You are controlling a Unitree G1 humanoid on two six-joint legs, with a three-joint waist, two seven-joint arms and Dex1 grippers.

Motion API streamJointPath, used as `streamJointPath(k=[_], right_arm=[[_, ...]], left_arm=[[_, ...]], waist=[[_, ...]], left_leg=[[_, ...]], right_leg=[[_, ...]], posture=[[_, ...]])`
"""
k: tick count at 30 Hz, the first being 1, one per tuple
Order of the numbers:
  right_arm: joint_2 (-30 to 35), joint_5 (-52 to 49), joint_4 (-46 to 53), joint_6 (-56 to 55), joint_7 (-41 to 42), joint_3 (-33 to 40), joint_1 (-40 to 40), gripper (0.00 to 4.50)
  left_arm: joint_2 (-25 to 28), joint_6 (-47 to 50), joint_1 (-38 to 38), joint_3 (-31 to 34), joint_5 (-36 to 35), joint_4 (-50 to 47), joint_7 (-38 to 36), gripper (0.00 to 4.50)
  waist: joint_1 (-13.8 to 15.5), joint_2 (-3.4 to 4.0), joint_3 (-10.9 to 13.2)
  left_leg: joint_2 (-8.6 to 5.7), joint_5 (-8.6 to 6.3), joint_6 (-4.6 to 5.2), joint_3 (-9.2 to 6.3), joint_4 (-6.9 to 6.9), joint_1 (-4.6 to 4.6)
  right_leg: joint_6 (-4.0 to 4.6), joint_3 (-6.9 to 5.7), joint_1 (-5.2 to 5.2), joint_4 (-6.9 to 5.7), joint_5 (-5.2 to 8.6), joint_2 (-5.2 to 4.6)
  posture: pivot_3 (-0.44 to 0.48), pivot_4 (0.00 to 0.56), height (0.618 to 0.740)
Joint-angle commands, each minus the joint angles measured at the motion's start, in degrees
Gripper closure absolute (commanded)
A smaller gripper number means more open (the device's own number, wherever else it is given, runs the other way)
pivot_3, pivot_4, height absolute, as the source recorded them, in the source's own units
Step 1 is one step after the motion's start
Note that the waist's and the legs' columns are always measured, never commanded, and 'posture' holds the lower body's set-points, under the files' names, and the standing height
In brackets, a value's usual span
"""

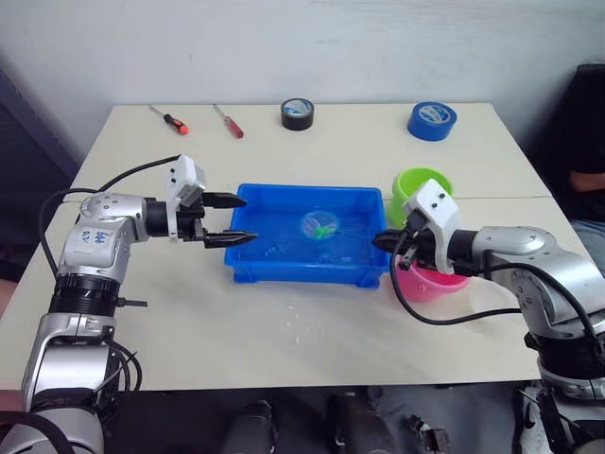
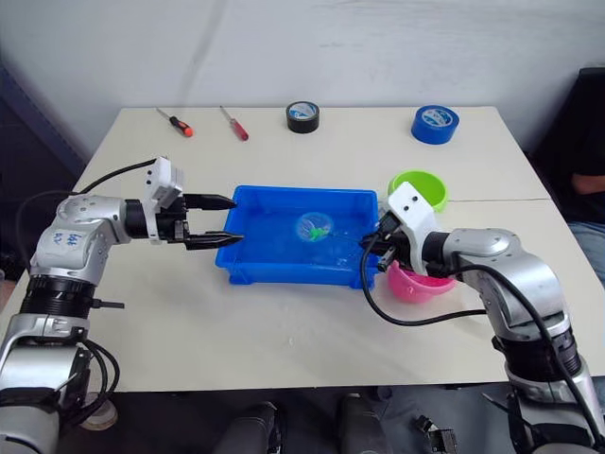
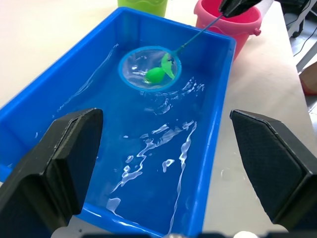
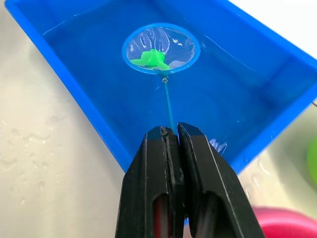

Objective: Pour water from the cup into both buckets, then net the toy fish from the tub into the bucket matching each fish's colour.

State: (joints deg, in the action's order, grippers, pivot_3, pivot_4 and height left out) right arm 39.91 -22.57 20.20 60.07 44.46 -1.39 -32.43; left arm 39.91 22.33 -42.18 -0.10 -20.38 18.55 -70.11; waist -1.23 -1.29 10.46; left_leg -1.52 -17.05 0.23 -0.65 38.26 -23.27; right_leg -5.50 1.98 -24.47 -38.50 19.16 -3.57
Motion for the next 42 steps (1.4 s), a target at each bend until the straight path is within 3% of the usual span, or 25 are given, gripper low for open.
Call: streamJointPath(k=[1, 5, 16, 24, 32, 39, 42], right_arm=[[-0.24, -2.93, 1.44, 0.26, 0.04, 3.00, -1.24, 4.50], [0.38, -5.79, 2.49, 3.30, -1.88, 7.28, -1.97, 4.50], [12.77, -5.54, 0.07, 4.21, -3.78, 20.40, 1.69, 4.50], [17.83, -0.03, -8.11, -3.57, -6.08, 19.49, 2.46, 4.50], [24.54, 21.50, -14.19, -35.22, -7.74, 4.64, 6.67, 4.50], [34.25, 48.91, -25.13, -70.24, -17.98, -7.05, 5.98, 4.50], [36.23, 55.62, -28.14, -78.00, -22.56, -8.07, 4.79, 4.50]], left_arm=[[-0.86, 2.20, -0.41, 2.16, -2.73, -4.61, 1.39, 0.05], [-4.65, 3.60, -2.40, 1.80, -3.88, -5.46, 3.36, 0.05], [-12.85, 3.68, -8.99, -0.75, -3.61, -0.80, 3.54, 0.05], [-12.57, 3.38, -8.65, 0.12, -4.35, -3.19, 2.61, 0.05], [-12.19, 2.46, -8.33, 0.26, -3.89, -3.29, 2.81, 0.05], [-12.13, 2.04, -8.90, 0.33, -3.63, -3.09, 3.19, 0.05], [-12.07, 1.81, -8.94, 0.34, -3.53, -3.04, 3.24, 0.05]], waist=[[0.04, 0.00, 0.00], [0.10, 0.00, 0.00], [1.21, 0.00, 0.00], [1.04, 0.00, 0.00], [1.04, 0.00, 0.00], [1.01, 0.01, 0.00], [0.91, 0.02, 0.01]], left_leg=[[0.00, 0.00, 0.00, -0.01, 0.00, 0.00], [0.00, 0.00, 0.00, -0.01, 0.03, 0.00], [-0.01, 0.01, 0.01, 0.04, 0.04, -0.01], [0.01, 0.02, 0.01, 0.16, 0.03, 0.05], [0.00, 0.03, 0.01, 0.26, 0.04, 0.05], [0.00, 0.03, 0.00, 0.35, 0.06, 0.06], [-0.01, 0.04, -0.02, 0.43, 0.07, 0.06]], right_leg=[[0.00, -0.01, 0.00, 0.00, 0.00, 0.00], [0.00, -0.02, 0.00, -0.02, 0.00, 0.01], [0.00, -0.01, 0.00, 0.13, 0.00, 0.05], [-0.01, 0.09, -0.02, 0.09, 0.00, 0.07], [-0.01, 0.13, -0.04, 0.13, 0.00, 0.07], [-0.01, 0.14, -0.06, 0.17, 0.00, 0.08], [-0.01, 0.14, -0.12, 0.13, 0.00, 0.09]], posture=[[0.000, 0.150, 0.736], [0.000, 0.150, 0.736], [0.000, 0.150, 0.736], [0.000, 0.150, 0.736], [0.000, 0.150, 0.736], [0.000, 0.150, 0.736], [0.000, 0.150, 0.736]])
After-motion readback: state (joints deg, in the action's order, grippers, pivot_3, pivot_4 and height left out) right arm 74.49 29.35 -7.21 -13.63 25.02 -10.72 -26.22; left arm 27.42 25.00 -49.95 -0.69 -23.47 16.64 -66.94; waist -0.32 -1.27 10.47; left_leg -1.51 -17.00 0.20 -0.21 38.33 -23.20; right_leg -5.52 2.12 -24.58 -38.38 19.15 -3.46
